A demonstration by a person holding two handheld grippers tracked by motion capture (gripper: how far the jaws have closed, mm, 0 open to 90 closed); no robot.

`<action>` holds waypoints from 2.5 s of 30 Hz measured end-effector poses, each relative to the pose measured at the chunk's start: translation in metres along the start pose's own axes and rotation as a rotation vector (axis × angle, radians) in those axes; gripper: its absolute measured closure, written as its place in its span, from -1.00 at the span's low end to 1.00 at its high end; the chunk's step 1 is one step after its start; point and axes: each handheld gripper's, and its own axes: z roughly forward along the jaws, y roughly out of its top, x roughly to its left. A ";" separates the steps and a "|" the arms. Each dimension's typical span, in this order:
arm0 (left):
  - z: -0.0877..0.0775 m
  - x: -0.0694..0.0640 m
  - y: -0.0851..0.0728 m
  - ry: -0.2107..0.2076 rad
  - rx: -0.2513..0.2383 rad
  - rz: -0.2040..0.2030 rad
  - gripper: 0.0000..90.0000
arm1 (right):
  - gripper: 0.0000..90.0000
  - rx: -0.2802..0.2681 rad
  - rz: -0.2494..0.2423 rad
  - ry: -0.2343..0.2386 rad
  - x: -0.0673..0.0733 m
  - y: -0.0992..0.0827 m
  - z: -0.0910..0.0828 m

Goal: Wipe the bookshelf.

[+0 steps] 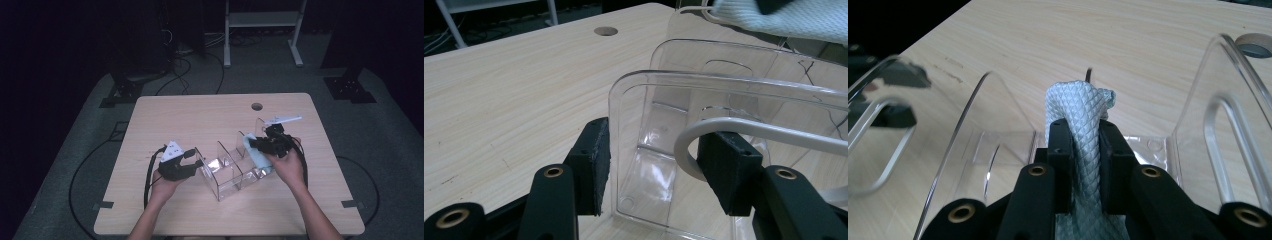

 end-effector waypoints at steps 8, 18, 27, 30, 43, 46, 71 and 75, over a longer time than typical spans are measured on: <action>0.000 0.001 0.000 0.001 -0.002 -0.003 0.05 | 0.74 0.073 0.060 0.004 -0.007 0.036 0.033; 0.000 0.002 -0.001 0.016 -0.005 -0.025 0.07 | 0.74 -0.074 -0.082 0.010 0.005 -0.032 -0.025; -0.001 0.005 -0.002 0.023 -0.009 -0.046 0.09 | 0.74 -0.243 -0.054 -0.023 -0.009 -0.101 -0.072; -0.001 0.006 -0.003 0.021 -0.013 -0.049 0.09 | 0.74 -0.237 0.013 -0.067 -0.031 -0.114 -0.076; -0.001 0.008 -0.003 0.009 -0.017 -0.051 0.09 | 0.74 -0.178 0.029 -0.036 -0.020 -0.114 -0.039; -0.002 0.009 -0.003 0.009 -0.015 -0.049 0.08 | 0.74 -0.170 0.014 -0.026 -0.020 -0.113 -0.036; -0.001 0.011 -0.003 0.004 -0.015 -0.040 0.05 | 0.73 -0.212 0.114 -0.042 -0.056 -0.105 -0.027; -0.001 0.011 -0.003 0.006 -0.015 -0.042 0.04 | 0.73 -0.205 0.050 0.020 -0.028 -0.105 -0.023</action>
